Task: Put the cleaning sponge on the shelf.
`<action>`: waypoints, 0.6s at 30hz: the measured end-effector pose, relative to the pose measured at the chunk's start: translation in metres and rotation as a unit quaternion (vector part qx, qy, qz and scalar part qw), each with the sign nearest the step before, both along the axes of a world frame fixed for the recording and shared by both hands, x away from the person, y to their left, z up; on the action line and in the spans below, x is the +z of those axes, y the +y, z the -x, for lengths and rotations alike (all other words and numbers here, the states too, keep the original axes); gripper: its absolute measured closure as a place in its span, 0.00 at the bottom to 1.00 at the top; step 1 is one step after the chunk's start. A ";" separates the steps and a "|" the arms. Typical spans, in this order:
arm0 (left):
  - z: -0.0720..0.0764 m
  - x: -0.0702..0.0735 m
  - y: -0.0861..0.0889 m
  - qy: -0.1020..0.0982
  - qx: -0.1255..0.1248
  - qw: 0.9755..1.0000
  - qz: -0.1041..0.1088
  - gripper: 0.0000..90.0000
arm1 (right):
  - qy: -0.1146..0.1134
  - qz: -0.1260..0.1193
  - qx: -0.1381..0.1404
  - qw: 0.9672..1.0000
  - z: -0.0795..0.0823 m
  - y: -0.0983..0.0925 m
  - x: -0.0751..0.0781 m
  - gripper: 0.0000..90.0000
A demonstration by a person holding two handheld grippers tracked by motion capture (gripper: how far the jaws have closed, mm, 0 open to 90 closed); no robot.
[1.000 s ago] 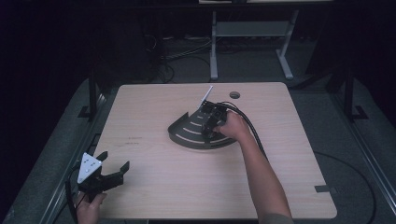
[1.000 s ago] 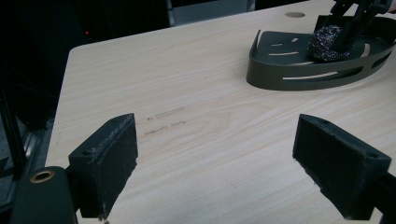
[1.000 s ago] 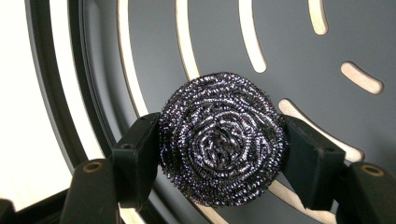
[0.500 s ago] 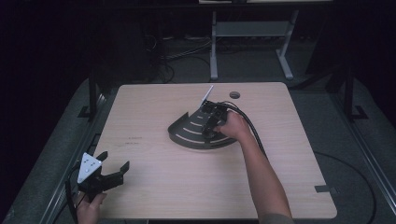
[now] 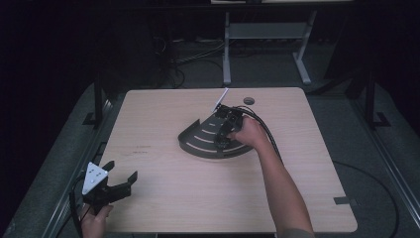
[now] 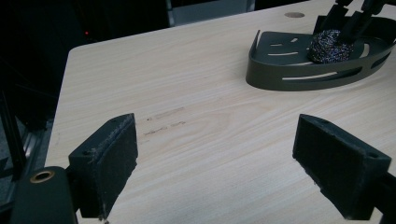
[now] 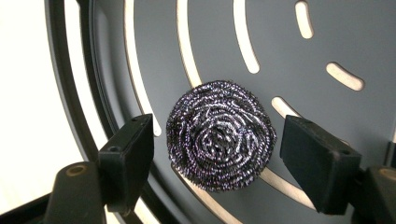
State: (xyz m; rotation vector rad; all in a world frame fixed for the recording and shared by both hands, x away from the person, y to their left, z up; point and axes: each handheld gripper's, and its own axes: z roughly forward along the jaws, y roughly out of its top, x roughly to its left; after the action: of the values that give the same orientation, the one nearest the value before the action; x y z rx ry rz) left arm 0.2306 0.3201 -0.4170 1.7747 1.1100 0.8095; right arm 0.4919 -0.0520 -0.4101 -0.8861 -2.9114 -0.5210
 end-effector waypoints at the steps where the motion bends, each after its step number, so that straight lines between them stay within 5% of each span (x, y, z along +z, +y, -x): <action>1: 0.000 0.000 0.000 0.000 0.000 1.000 0.000 0.15 | 0.000 0.000 0.000 1.000 0.000 0.000 0.000 0.28; 18: 0.000 0.000 -0.001 0.000 -0.001 1.000 -0.001 0.15 | -0.013 -0.015 -0.019 1.000 0.012 -0.026 0.020 0.24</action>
State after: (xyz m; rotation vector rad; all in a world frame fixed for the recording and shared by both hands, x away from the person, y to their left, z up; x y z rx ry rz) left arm 0.2302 0.3191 -0.4165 1.7780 1.1073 0.8102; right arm 0.4797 -0.0784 -0.3902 -0.9385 -2.9075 -0.5833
